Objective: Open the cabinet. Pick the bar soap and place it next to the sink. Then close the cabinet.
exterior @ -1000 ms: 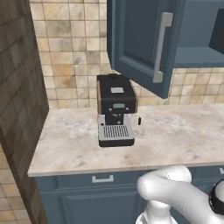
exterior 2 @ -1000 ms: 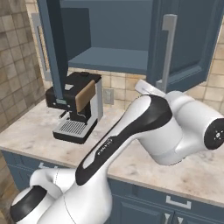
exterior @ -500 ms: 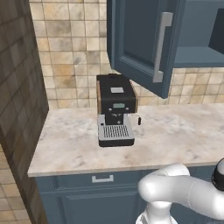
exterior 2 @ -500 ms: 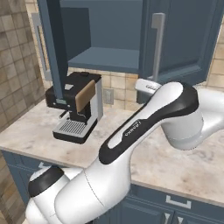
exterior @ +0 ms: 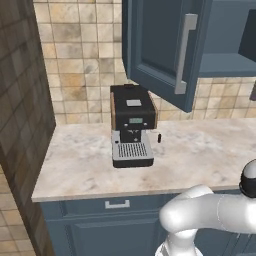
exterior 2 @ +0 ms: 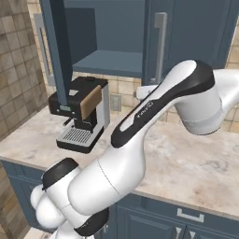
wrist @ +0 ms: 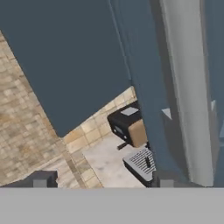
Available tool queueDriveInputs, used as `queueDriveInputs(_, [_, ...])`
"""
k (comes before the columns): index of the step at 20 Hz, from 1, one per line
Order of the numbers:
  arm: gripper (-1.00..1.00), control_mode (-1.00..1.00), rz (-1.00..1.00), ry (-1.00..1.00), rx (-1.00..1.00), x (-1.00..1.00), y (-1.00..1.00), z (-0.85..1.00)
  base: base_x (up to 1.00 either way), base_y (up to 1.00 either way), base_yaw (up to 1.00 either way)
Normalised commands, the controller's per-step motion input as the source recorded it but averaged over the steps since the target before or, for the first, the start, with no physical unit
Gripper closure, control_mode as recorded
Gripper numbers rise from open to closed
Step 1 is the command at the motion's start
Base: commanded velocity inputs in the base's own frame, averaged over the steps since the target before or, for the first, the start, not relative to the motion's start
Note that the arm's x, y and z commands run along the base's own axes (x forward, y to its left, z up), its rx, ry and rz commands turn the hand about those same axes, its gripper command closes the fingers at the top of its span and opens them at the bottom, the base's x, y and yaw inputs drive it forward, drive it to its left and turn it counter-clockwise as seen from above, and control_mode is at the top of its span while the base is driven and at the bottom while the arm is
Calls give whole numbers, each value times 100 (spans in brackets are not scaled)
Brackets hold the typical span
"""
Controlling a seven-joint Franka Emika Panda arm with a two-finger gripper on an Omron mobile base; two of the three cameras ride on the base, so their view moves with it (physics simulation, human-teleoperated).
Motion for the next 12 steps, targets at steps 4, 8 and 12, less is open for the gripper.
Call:
queueDriveInputs(4, [-100,-100,-45,-40,-21,99,100,0,0,0,0])
queueDriveInputs(8, [-100,-100,-48,-34,-18,100,100,0,0,0,0])
queueDriveInputs(12, [-100,-100,-50,-32,-13,98,100,-5,0,0,0])
